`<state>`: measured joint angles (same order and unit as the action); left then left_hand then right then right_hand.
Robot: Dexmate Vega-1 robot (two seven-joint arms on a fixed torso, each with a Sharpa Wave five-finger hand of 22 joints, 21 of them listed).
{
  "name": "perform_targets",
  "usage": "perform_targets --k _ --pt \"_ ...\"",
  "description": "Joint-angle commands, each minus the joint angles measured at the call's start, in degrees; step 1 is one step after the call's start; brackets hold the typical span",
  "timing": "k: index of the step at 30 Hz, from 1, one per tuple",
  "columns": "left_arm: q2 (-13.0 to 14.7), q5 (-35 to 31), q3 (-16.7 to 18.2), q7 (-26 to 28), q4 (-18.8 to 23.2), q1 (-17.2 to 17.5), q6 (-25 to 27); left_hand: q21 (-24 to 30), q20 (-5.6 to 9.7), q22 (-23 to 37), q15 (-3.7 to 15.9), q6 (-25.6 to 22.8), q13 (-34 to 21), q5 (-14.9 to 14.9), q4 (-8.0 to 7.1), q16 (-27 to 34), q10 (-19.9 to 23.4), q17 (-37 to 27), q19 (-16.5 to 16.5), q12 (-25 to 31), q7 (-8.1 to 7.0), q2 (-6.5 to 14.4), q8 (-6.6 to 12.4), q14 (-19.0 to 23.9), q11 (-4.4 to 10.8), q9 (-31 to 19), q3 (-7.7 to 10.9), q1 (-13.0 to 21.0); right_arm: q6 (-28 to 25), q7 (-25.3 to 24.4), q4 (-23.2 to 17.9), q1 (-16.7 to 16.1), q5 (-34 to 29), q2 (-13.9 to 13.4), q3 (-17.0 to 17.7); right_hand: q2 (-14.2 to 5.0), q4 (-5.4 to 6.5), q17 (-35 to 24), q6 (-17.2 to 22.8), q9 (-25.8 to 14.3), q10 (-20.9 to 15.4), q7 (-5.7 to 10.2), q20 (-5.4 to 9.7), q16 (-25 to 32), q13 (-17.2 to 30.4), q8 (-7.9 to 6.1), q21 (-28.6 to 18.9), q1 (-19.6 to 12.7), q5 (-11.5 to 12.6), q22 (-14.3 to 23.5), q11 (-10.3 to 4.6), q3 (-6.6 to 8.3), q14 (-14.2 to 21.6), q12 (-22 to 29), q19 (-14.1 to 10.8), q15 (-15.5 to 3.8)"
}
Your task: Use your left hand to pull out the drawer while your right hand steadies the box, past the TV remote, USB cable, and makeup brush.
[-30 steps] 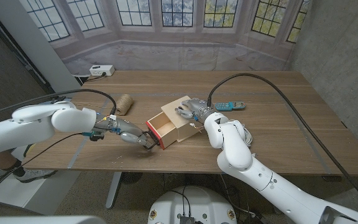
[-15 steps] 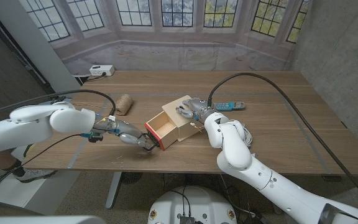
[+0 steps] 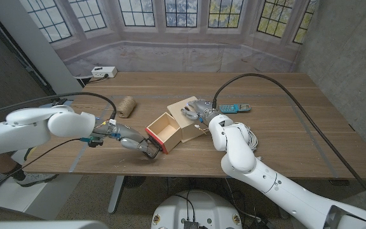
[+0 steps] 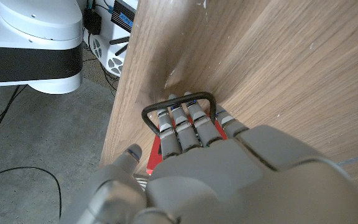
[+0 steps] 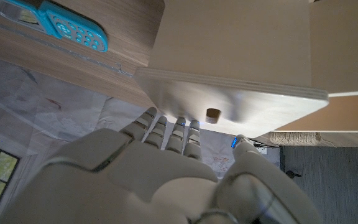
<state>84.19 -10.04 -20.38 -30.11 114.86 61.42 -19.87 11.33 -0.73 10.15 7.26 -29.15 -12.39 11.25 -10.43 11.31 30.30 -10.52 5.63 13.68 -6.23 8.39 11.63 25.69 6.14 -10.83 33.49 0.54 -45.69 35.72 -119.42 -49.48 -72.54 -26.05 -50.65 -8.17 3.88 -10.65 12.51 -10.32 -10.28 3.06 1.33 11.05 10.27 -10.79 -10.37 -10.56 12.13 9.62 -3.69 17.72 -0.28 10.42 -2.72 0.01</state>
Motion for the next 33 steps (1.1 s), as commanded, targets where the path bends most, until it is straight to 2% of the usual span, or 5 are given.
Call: perform_targets --k 1,14,17,24,33 --pt "2.22 0.93 0.57 1.91 0.3 1.46 0.09 0.26 -0.11 0.07 -0.04 0.13 -0.13 0.19 0.19 -0.06 0.26 -0.11 0.55 -0.07 0.09 0.32 -0.15 0.37 -0.14 -0.28 -0.2 0.07 -0.55 -0.18 0.79 0.92 -0.02 0.05 -0.74 -0.3 -0.02 -0.14 0.58 -0.1 -0.33 0.1 0.35 0.39 0.13 -0.37 -0.41 0.38 0.29 -0.01 0.25 0.39 0.48 0.44 -0.04 -0.09" --pt "3.38 1.92 0.41 2.57 -0.37 1.76 -0.82 0.26 -0.17 0.07 0.06 0.07 -0.16 0.19 0.21 -0.07 0.31 -0.1 0.64 -0.12 0.02 0.3 -0.12 0.36 -0.13 -0.28 -0.18 0.09 -1.59 -0.47 3.1 2.21 -1.45 0.64 -1.86 -0.19 -0.09 -0.1 0.69 -0.1 -0.54 0.1 0.4 0.42 0.14 -0.36 -0.48 0.33 0.28 -0.01 0.33 0.6 0.74 0.47 -0.2 -0.07" --pt "3.45 2.26 0.27 2.44 -0.68 1.73 -1.1 0.26 -0.2 0.07 0.01 0.03 -0.17 0.19 0.21 -0.07 0.32 -0.1 0.66 -0.13 -0.05 0.32 -0.1 0.39 -0.12 -0.28 -0.17 0.1 -1.02 -1.08 2.72 2.08 0.85 0.7 -0.96 -0.18 -0.1 -0.1 0.77 -0.11 -0.63 0.06 0.41 0.46 0.14 -0.38 -0.49 0.33 0.28 -0.02 0.41 0.64 0.86 0.49 -0.24 -0.13" --pt "4.79 3.02 0.33 3.26 -0.88 2.34 -1.39 0.25 -0.23 0.07 -0.04 0.07 -0.18 0.19 0.21 -0.09 0.24 -0.1 0.66 -0.2 0.09 0.32 -0.12 0.35 -0.06 -0.28 -0.15 0.11 -1.45 -1.72 3.4 3.21 1.03 1.1 -1.62 -0.15 -0.13 -0.09 0.88 -0.11 -0.69 0.14 0.45 0.43 0.14 -0.39 -0.51 0.31 0.27 -0.02 0.25 0.74 0.87 0.48 -0.31 -0.19" --pt "4.79 2.86 5.84 3.38 -1.57 7.81 -2.06 0.24 -0.11 0.07 0.01 -0.07 -0.19 0.19 0.22 -0.09 0.38 -0.1 0.69 -0.18 0.07 0.3 -0.06 0.37 -0.09 -0.28 -0.14 0.11 -2.02 -1.93 4.23 4.37 1.4 1.35 -2.45 -0.07 -0.18 -0.07 0.91 -0.11 -0.72 0.1 0.49 0.41 0.15 -0.37 -0.53 0.29 0.25 -0.02 0.31 0.85 0.95 0.46 -0.41 -0.2"
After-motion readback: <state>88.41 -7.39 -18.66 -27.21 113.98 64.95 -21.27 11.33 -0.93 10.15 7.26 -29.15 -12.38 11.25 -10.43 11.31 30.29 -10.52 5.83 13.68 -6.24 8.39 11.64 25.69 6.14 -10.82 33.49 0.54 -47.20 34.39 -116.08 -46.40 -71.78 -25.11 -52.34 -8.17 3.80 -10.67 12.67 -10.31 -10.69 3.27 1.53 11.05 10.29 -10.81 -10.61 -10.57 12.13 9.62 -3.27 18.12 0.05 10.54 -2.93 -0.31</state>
